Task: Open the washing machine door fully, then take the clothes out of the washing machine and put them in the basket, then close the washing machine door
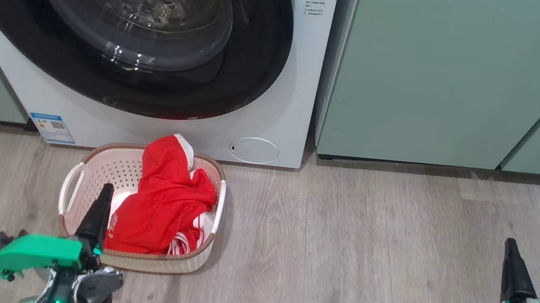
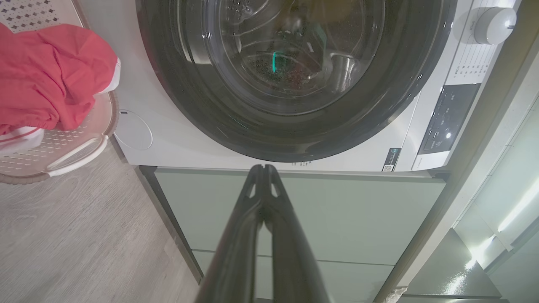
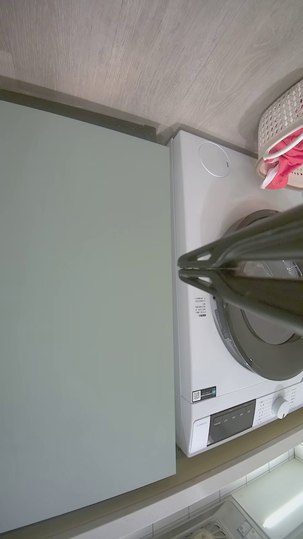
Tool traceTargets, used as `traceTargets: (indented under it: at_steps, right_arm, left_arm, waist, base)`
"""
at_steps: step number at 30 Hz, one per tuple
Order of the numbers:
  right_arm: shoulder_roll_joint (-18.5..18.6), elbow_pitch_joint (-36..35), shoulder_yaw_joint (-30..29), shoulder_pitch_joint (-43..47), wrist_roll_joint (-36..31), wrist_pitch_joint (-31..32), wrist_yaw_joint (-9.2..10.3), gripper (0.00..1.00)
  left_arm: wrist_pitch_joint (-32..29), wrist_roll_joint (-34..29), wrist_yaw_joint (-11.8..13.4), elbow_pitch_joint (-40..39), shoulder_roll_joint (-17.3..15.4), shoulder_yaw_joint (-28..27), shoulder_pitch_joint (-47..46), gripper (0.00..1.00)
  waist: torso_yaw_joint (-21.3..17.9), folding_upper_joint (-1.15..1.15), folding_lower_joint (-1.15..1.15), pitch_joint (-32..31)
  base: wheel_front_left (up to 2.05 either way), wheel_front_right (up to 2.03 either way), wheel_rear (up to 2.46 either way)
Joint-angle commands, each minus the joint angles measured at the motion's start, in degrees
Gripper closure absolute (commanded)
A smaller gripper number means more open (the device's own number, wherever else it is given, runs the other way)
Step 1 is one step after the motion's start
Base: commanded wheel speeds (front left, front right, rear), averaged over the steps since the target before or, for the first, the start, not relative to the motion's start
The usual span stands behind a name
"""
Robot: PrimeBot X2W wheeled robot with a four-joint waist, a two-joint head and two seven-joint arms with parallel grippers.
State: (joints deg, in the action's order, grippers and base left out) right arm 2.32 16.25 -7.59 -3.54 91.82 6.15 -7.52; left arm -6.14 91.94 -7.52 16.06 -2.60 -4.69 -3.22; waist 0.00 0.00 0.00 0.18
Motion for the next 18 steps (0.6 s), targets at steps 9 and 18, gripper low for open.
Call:
traceTargets:
  at_steps: [9,18]
  right_arm:
    - [0.6,-2.2,1.1,-2.6,0.3,0.3,0.03,1.00]
    - [0.6,-2.2,1.1,-2.6,0.4,0.3,0.03,1.00]
  left_arm:
    - [-0.4,0.2,0.0,-2.0,-0.3,-1.8,-3.0,1.00]
    - [-0.4,0.2,0.0,-2.0,-0.3,-1.8,-3.0,1.00]
  waist:
    - [0.0,0.00,0.00,0.0]
    - [0.0,0.00,0.00,0.0]
  base:
    - [0.00,0.00,0.00]
    - [0.00,0.00,0.00]
